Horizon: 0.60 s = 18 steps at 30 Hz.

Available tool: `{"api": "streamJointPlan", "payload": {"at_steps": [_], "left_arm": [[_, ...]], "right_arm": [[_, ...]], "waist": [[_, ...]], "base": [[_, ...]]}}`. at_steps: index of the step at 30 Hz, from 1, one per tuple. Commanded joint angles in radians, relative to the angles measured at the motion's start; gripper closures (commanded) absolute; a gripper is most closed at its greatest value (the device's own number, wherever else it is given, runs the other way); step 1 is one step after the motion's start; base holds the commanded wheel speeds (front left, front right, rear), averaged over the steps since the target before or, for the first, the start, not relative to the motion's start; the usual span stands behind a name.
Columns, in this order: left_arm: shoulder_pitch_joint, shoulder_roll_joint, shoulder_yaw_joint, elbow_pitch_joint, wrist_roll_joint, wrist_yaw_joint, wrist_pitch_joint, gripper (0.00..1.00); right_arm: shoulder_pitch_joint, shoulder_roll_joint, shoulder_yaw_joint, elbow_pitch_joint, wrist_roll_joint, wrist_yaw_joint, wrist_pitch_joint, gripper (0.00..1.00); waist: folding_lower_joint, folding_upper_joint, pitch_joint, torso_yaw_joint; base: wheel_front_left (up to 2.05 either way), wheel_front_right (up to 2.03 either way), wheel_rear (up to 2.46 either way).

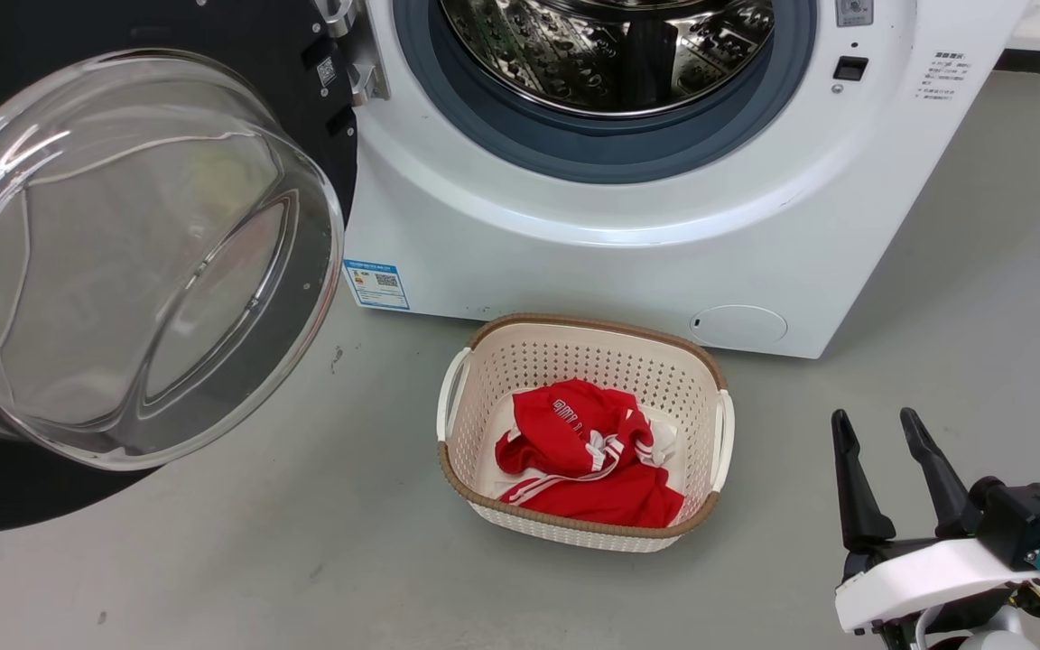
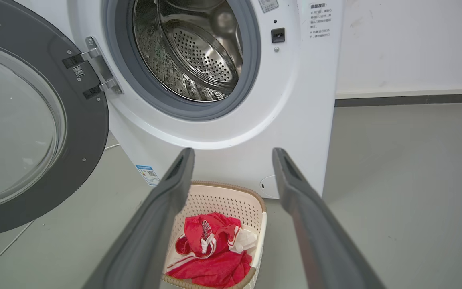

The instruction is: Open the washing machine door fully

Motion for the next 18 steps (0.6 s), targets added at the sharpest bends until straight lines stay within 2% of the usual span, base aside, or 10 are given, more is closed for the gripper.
{"api": "streamJointPlan", "payload": {"at_steps": [1,7,18], "left_arm": [[-0.010,0.009,0.018,0.016,0.009,-0.005,-0.002,1.00],[0.011,-0.029,0.057,0.002,0.060,-0.029,-0.002,1.00],[0.170,-0.195,0.085,-0.180,0.160,-0.042,-0.002,1.00]], "right_arm": [[-0.011,0.002,0.000,0.002,0.001,0.000,-0.005,0.00],[-0.004,0.002,-0.004,0.015,0.007,0.000,-0.010,0.00],[0.027,0.002,0.021,0.043,0.018,0.000,-0.020,0.00]], "waist": [[-0.0001,-0.0001,0.001,-0.003],[-0.0001,-0.0001,-0.013,-0.008],[-0.0001,-0.0001,-0.084,-0.008]], "base": [[0.00,0.00,0.00],[0.00,0.00,0.00],[0.00,0.00,0.00]]}}
